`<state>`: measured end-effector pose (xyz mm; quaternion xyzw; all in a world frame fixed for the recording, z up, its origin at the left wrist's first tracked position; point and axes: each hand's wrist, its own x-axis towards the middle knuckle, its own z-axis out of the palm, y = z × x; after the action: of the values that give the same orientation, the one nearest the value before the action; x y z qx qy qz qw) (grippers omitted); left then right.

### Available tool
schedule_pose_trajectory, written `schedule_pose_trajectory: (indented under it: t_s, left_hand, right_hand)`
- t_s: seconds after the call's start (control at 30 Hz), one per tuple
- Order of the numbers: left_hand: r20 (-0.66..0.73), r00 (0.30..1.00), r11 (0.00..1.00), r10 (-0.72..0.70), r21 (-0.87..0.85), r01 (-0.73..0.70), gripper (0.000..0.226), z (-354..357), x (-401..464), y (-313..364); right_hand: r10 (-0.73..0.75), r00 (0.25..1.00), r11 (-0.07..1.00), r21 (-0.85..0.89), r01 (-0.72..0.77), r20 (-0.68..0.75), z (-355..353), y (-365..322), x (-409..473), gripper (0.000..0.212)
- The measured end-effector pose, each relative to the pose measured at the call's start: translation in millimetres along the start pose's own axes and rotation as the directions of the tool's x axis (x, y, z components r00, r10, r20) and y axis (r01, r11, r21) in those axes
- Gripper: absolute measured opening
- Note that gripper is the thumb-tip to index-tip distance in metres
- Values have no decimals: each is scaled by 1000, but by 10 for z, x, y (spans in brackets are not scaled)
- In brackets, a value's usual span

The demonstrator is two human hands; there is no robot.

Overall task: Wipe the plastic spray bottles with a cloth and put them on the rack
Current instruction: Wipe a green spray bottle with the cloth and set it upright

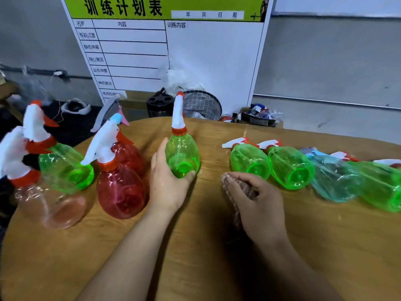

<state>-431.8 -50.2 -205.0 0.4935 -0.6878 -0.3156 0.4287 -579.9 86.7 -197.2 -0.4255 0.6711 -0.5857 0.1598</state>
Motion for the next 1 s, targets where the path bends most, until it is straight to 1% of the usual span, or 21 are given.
schedule_pose_trajectory:
  t_s: [0.17,0.27,0.33,0.43,0.5,0.6,0.67,0.73,0.8,0.87,1.0]
  left_hand:
    - [-7,997,996,-82,-32,82,121,-2,-203,-66]
    - [-14,994,993,-108,-57,107,119,0,-442,3]
    - [15,994,990,-107,-88,108,113,47,-616,127]
    - [110,990,987,-85,-128,99,108,204,-786,324]
    - [172,984,988,-47,-135,71,106,354,-804,447]
    - [231,972,993,39,-119,-11,104,619,-740,614]
    - [265,960,995,89,-77,-70,105,808,-673,709]
    - [283,953,995,103,-17,-103,108,973,-599,777]
    - [266,959,993,99,30,-111,108,1071,-532,816]
    - [216,970,989,115,67,-132,102,1148,-492,815]
    - [135,978,985,161,37,-168,90,1089,-568,795]
  right_hand:
    - [32,999,999,44,-31,-32,-141,-67,-79,6]
    - [60,997,997,57,-57,-43,-315,-125,-152,6]
    - [76,995,996,57,-73,-58,-468,-163,-190,7]
    - [74,993,997,43,-71,-87,-689,-173,-227,8]
    - [63,992,998,27,-60,-114,-828,-132,-242,8]
    - [58,987,998,-8,-60,-150,-1008,-8,-235,8]
    - [62,985,997,-34,-68,-159,-1106,86,-210,9]
    - [64,984,997,-25,-69,-167,-1168,166,-190,10]
    - [69,983,997,-6,-71,-169,-1197,205,-176,10]
    - [77,982,997,-6,-79,-170,-1220,251,-162,10]
    - [110,978,994,31,-106,-175,-1244,298,-192,10]
